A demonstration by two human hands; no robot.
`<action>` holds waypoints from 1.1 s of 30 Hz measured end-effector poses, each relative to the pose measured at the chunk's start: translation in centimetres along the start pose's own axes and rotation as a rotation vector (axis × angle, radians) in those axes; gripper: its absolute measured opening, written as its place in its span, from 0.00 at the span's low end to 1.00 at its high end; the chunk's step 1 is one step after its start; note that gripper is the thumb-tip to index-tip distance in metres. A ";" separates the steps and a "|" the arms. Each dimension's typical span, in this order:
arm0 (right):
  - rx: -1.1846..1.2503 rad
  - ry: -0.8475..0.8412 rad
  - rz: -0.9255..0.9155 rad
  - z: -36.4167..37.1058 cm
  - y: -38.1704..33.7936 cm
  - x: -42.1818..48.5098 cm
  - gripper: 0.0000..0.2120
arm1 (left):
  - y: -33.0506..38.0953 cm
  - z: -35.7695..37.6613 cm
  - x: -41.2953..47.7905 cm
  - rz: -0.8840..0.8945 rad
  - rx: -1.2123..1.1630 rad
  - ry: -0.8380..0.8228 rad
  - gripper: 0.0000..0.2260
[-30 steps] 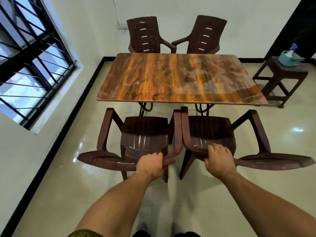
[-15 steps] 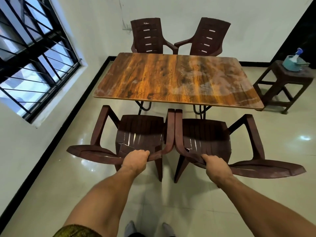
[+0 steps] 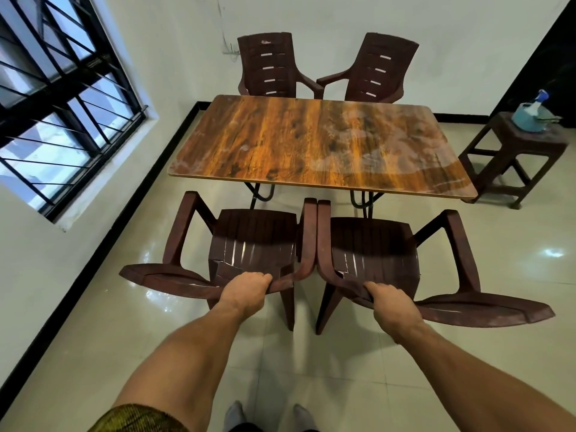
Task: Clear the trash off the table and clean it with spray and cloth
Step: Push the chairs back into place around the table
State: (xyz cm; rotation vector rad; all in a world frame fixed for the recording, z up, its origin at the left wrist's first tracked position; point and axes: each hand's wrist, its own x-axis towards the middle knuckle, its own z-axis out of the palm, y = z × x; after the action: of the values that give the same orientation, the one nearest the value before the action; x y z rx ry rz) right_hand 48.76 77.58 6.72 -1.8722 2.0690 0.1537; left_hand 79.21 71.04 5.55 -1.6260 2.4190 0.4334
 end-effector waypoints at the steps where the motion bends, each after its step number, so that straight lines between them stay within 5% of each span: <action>1: -0.003 0.000 -0.008 -0.1 0.1 0.1 0.17 | 0.0 -0.1 0.1 0.003 0.003 -0.003 0.09; 4: -0.049 0.027 -0.088 0.1 0.6 0.8 0.18 | -0.1 -0.5 0.4 0.024 0.025 -0.035 0.07; 8: -0.020 0.038 -0.110 0.4 -0.5 1.6 0.38 | -1.1 -0.3 0.2 0.044 0.050 -0.076 0.29; 11: 0.018 0.072 -0.151 0.1 -3.4 2.2 0.39 | -1.8 -0.3 0.0 0.071 0.018 0.000 0.40; 23: 0.098 0.117 -0.449 1.1 -25.0 9.2 0.32 | -14.6 -1.6 -0.5 -0.034 -0.055 0.162 0.33; 33: 0.153 0.031 -0.334 4.5 -47.7 14.9 0.30 | -36.1 -3.9 -2.9 -0.056 -0.090 0.088 0.31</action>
State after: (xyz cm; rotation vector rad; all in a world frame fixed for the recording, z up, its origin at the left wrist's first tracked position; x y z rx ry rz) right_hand 95.35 58.99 4.75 -2.0974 1.7000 -0.1137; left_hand 113.78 59.42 5.38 -1.7815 2.4429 0.4779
